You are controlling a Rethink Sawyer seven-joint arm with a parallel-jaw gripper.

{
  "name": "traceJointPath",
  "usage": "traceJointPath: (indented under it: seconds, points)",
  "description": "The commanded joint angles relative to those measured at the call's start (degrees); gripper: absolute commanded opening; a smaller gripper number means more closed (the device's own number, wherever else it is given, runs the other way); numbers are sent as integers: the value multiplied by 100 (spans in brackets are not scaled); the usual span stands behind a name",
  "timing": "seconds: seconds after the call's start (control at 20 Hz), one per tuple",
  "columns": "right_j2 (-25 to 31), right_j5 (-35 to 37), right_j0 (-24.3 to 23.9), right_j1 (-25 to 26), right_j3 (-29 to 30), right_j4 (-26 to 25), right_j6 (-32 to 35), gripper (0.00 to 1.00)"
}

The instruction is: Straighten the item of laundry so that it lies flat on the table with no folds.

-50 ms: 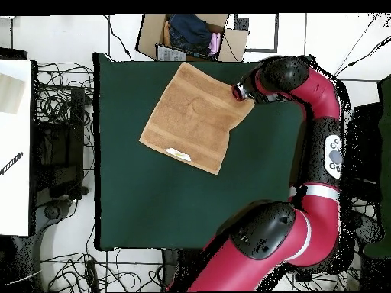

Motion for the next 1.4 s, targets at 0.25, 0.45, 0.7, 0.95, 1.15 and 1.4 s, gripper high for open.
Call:
traceJointPath:
  seconds: [0.25, 0.45, 0.7, 0.95, 1.15, 1.4]
  points:
    - [209, 431, -63, -43, 68, -244, -1538, 0]
    - [210, 413, -67, -45, 85, -239, -1535, 0]
    - [213, 341, -85, -62, 152, -221, -1530, 0]
    - [212, 335, -79, -57, 132, -227, -1513, 0]
    - [193, 341, -74, -64, 135, -236, -1484, 0]
    - [195, 309, -81, -72, 169, -227, -1483, 100]
